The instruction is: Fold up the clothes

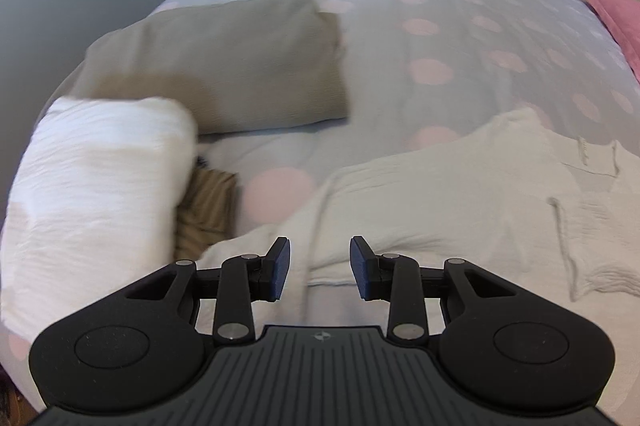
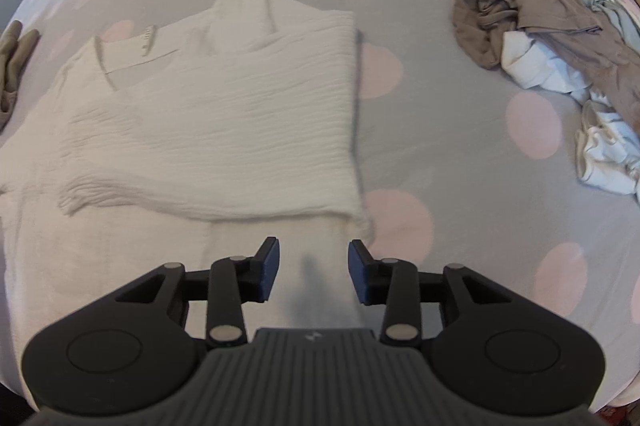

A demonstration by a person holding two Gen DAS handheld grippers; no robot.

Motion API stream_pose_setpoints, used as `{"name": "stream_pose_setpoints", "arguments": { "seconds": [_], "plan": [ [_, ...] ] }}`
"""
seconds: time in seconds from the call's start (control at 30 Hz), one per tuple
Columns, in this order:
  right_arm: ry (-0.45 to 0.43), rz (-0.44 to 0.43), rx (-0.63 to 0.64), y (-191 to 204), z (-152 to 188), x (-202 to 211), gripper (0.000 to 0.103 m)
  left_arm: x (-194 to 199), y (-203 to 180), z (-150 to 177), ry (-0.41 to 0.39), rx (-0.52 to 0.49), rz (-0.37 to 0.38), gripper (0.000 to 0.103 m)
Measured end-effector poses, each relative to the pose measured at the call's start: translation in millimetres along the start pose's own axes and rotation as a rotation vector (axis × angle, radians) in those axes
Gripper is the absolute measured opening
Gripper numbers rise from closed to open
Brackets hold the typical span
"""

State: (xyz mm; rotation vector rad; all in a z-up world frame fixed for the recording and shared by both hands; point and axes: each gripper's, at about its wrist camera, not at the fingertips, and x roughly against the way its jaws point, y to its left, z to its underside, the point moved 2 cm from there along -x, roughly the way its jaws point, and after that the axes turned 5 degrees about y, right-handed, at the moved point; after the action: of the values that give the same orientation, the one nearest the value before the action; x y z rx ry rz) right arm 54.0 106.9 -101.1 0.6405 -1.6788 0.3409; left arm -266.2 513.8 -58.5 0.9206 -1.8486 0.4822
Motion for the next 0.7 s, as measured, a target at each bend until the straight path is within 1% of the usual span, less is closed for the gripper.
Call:
{"name": "stream_pose_setpoints", "arguments": {
  "seconds": [0.1, 0.17, 0.27, 0.33, 0.4, 0.53, 0.6, 0.7],
  "plan": [
    [0.016, -0.020, 0.022, 18, 12, -4, 0.042, -1, 12, 15, 0.013, -0.027, 0.003, 0.036],
    [0.024, -0.017, 0.042, 27, 18, -8, 0.042, -3, 15, 26, 0.025, -0.064, 0.002, 0.036],
    [0.036, -0.011, 0.060, 37, 24, -14, 0.042, -7, 5, 42, 0.044, -0.175, -0.022, 0.036],
    [0.042, -0.015, 0.045, 39, 26, -16, 0.043, -10, -2, 52, 0.044, -0.243, -0.041, 0.036],
    [0.048, -0.022, 0.027, 41, 29, -19, 0.043, -18, -8, 62, 0.054, -0.300, -0.069, 0.037],
    [0.042, -0.028, 0.006, 51, 44, -21, 0.044, -37, -17, 83, 0.081, -0.412, -0.138, 0.037],
    [0.038, -0.027, 0.017, 61, 55, -25, 0.044, -50, -21, 92, 0.097, -0.467, -0.176, 0.037],
    [0.045, -0.024, 0.067, 81, 73, -34, 0.044, -67, -22, 99, 0.120, -0.515, -0.227, 0.036]
  ]
}}
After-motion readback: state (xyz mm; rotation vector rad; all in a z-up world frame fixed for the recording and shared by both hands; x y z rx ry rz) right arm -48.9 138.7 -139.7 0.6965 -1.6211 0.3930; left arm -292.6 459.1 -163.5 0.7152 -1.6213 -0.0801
